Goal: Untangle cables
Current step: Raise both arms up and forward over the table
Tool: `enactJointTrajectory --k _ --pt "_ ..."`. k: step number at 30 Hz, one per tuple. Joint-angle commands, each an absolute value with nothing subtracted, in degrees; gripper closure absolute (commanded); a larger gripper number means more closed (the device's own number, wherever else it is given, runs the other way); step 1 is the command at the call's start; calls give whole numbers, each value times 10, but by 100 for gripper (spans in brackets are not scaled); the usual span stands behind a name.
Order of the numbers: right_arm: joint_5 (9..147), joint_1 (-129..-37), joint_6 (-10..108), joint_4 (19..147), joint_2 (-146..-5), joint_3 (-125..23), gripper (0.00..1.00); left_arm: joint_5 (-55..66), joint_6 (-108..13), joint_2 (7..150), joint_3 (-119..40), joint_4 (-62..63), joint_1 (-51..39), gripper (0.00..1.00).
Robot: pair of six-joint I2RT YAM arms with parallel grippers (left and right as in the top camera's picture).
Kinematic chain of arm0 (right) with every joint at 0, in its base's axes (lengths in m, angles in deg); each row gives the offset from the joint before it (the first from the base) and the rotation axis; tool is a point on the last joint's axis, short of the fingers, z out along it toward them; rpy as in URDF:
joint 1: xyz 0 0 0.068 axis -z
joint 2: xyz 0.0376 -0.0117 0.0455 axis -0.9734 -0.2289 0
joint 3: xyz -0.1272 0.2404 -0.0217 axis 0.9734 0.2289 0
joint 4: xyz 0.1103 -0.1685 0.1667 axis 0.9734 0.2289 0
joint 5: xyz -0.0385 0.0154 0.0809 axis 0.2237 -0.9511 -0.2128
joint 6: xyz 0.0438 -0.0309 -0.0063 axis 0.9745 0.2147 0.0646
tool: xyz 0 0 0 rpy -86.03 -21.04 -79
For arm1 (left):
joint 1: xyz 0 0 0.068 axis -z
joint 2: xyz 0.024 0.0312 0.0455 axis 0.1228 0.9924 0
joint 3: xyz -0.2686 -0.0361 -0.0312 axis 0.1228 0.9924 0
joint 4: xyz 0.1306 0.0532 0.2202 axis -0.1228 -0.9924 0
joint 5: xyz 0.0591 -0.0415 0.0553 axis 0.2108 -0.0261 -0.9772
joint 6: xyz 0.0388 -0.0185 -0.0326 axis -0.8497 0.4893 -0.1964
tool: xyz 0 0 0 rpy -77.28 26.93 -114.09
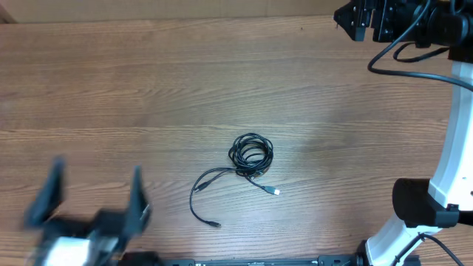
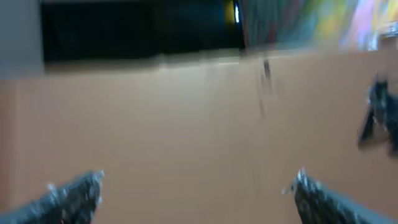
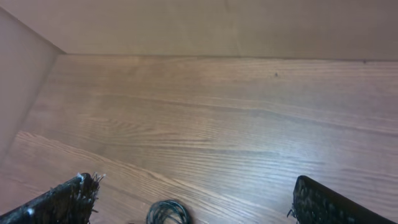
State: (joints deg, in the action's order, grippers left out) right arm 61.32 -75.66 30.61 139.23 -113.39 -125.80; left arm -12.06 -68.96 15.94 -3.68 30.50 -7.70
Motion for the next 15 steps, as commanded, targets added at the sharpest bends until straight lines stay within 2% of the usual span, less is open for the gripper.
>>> enactJointTrajectory --k 1,5,9,15 --pt "653 -755 300 1404 -1119 -1272 0 -137 -746 267 -263 216 -82 0" --pt "695 -756 299 1425 -1119 -1272 0 -128 -749 438 -524 42 -82 0" --pt "728 -756 300 1439 -1119 -1272 0 -69 -749 645 -784 -146 -82 0" --pt "735 -756 300 1439 -1119 -1272 0 -8 -744 887 -991 -348 -82 0"
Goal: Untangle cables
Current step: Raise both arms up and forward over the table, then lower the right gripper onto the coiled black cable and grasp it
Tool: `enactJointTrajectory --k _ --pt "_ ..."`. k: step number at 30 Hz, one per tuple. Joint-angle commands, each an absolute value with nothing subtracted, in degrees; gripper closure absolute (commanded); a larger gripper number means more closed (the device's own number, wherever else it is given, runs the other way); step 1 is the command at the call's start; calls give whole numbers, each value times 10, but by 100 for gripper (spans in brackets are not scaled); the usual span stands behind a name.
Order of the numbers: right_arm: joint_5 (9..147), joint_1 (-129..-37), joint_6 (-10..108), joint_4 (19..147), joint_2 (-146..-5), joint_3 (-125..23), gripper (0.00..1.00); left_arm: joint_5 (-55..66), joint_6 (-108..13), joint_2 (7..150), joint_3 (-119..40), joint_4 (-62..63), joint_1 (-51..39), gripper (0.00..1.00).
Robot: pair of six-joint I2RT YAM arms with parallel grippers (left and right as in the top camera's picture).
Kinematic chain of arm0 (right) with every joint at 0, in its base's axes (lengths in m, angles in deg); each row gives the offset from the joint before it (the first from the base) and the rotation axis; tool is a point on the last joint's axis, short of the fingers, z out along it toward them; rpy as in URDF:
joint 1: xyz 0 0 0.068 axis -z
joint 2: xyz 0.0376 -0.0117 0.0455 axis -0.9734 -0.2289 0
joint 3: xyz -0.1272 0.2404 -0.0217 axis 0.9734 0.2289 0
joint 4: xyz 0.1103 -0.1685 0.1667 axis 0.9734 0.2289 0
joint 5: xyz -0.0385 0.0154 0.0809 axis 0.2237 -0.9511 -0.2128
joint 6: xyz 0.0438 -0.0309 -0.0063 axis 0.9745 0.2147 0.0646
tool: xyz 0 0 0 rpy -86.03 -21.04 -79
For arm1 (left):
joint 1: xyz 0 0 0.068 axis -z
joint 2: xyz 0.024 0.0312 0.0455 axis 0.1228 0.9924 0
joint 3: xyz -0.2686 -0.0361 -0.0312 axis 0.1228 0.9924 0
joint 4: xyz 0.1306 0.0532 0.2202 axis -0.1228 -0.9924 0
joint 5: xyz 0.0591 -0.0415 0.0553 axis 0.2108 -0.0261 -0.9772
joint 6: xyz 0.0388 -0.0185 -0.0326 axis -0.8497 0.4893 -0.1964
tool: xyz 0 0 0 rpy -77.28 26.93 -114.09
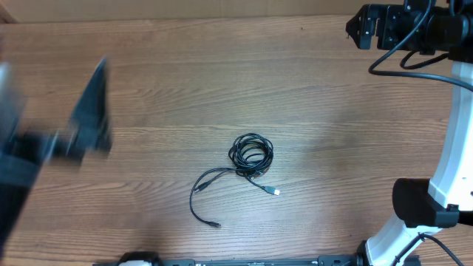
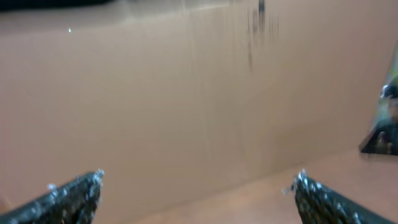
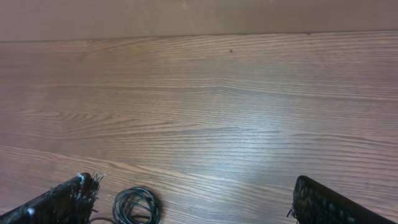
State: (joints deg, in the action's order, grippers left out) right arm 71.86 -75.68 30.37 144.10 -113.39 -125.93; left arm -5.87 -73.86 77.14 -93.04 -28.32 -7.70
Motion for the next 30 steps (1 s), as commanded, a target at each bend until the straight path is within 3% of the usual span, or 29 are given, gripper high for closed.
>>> enactJointTrajectory --k 1,8,14,23,30 --pt "735 -756 300 1438 -1119 -1272 0 4 -743 921 -1006 -377 -82 0" --pt "737 -754 303 1413 -1119 -1272 0 137 -735 1089 -1019 -464 -81 0" --pt "724 -754 306 1402 -1119 -1272 0 148 -704 1139 -1019 -462 -81 1" --pt "668 -771 336 1460 -1143 -1239 0 62 -778 1139 -1019 -551 -67 0" --pt "677 -840 332 1429 -1168 -1046 0 -14 -779 1146 -1011 -559 -48 1"
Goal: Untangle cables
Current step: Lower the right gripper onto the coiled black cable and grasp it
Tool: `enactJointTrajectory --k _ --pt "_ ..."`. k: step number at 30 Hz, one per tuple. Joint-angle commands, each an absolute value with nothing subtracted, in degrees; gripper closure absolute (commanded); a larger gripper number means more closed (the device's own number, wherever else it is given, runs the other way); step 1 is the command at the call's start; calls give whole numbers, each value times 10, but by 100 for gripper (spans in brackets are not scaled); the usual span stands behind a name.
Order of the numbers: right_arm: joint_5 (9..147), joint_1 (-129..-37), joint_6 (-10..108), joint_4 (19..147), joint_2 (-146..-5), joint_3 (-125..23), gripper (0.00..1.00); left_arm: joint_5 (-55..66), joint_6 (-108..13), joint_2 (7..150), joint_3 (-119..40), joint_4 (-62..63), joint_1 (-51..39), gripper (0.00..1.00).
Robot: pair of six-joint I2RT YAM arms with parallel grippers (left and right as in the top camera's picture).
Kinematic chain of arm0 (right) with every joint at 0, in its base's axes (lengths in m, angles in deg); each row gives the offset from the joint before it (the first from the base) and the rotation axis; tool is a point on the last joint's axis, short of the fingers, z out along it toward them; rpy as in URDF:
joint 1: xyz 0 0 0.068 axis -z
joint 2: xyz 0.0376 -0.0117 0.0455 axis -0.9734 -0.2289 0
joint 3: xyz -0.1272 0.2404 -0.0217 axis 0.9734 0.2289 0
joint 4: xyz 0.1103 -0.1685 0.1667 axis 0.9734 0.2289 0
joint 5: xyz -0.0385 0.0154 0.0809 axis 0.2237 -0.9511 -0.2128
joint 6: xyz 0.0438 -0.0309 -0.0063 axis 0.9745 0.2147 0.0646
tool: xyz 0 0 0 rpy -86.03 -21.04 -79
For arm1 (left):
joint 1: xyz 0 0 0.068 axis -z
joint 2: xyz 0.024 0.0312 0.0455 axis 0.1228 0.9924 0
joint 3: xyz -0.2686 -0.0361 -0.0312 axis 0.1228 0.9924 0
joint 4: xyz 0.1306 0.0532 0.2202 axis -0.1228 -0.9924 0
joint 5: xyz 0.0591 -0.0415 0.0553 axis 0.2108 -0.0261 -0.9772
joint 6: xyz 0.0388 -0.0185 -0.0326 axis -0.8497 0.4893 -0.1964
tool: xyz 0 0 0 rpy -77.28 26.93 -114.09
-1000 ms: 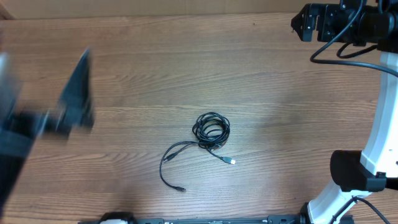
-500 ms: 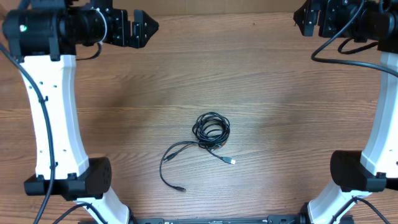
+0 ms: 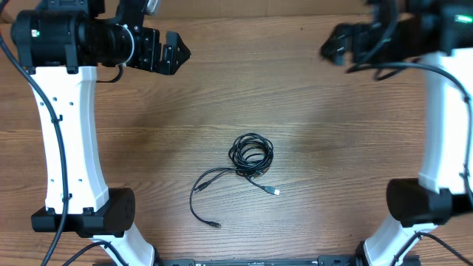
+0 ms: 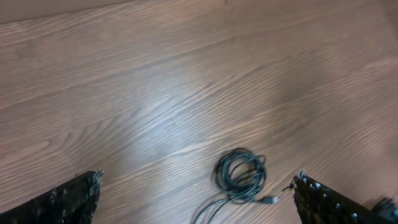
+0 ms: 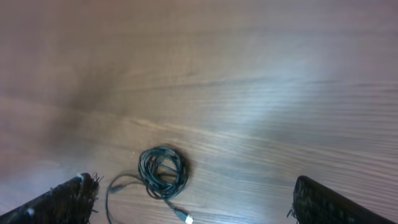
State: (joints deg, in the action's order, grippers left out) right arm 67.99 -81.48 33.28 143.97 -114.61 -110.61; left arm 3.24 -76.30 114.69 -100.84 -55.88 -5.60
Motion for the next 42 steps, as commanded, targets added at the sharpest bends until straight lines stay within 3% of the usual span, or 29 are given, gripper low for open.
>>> enactJointTrajectory --k 1,10,26,42 --pt "700 -859 329 1400 -1168 -990 0 -19 -779 1149 -1009 -562 -48 0" --pt "759 -943 263 1185 -1168 -712 0 -21 -768 1163 -946 -566 -48 1" --pt "695 -1008 109 1198 -1168 -694 0 -20 -758 1163 -836 -504 -48 0" --pt "654 -1008 106 1144 -1169 -633 0 -18 -758 1163 -836 -492 -48 0"
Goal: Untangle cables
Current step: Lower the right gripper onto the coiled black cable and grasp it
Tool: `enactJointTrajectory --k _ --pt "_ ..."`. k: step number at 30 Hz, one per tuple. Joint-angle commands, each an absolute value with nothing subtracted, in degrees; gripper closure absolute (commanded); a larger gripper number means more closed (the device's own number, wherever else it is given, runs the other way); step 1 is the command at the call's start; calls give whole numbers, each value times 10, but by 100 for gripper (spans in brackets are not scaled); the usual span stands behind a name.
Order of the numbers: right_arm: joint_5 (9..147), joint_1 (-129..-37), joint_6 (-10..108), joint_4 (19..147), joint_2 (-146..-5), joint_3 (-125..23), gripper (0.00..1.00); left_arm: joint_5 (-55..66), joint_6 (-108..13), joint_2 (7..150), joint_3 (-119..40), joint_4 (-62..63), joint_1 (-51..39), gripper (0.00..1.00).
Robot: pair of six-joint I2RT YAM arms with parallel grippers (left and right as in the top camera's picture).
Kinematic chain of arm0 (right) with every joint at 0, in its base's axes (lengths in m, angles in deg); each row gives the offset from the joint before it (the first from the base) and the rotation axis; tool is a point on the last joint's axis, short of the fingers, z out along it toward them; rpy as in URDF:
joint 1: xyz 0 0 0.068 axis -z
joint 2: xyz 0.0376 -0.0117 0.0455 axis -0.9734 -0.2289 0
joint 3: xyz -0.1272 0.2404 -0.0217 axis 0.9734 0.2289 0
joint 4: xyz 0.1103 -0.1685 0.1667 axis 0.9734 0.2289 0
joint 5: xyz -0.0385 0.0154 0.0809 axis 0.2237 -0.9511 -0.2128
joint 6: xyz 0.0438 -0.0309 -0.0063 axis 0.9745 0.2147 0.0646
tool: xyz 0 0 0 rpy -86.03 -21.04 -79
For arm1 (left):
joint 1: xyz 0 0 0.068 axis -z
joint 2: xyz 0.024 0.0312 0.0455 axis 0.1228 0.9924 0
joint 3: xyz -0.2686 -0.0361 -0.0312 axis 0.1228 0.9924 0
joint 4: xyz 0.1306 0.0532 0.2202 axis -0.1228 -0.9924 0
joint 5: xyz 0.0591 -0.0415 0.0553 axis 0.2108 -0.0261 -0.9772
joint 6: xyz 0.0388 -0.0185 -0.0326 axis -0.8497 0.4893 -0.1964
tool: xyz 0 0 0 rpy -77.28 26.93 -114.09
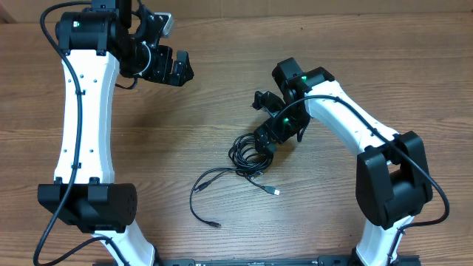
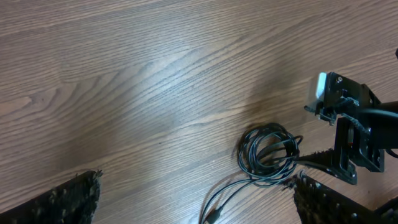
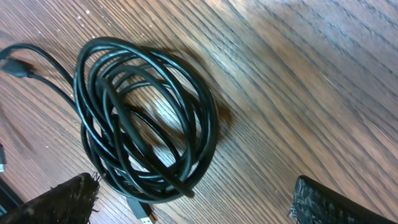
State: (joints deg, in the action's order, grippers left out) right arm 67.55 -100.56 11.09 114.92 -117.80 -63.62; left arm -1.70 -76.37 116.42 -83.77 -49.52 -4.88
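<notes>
A black cable lies on the wooden table as a tight coil (image 1: 250, 154) with two loose tails. One tail loops to the front left (image 1: 201, 198); the other ends in a silver USB plug (image 1: 276, 192). My right gripper (image 1: 268, 131) is down at the coil's far right edge and open. In the right wrist view the coil (image 3: 146, 118) fills the left half, its lower rim reaching between that gripper's (image 3: 193, 205) wide-apart fingers. My left gripper (image 1: 174, 66) hangs open, high over the far left. From there it (image 2: 196, 202) looks down on the coil (image 2: 268, 152) and the right gripper (image 2: 342, 143).
The wooden table (image 1: 148, 148) ends at a cardboard wall along the back (image 1: 222, 6). The left arm's base (image 1: 89, 207) and the right arm's base (image 1: 388, 188) stand near the front edge, on either side of the cable.
My right gripper was high at the far right; now it is down at the coil's far right edge, still open. The left gripper has shifted slightly. The cable lies as before.
First my left arm was low at the front left and my right gripper in the far right corner. Then the left arm stood at the left side, later high at the far left. The right gripper is now down at the coil. The cable has not moved.
</notes>
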Motion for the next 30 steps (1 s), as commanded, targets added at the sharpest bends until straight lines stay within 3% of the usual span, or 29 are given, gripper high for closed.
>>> enactJointTrajectory --k 1,23,24,26,27,30 --pt "644 -1008 106 1142 -1169 -633 0 -18 -757 1163 -836 -491 -48 0" --pt "580 -1008 109 1097 -1170 -590 0 -19 -758 1163 -836 -490 -48 0" --pt "578 -1008 109 1096 -1170 -589 11 -19 -758 1163 -836 -490 -48 0" --pt "578 -1008 109 1095 -1170 -588 77 -19 -758 1163 -836 -490 -48 0" --pt "576 -1008 108 1094 -1170 -588 93 -19 -758 1163 -836 -490 -48 0" --pt "576 -1008 109 1090 -1170 -588 96 -19 -758 1163 -836 -490 -48 0"
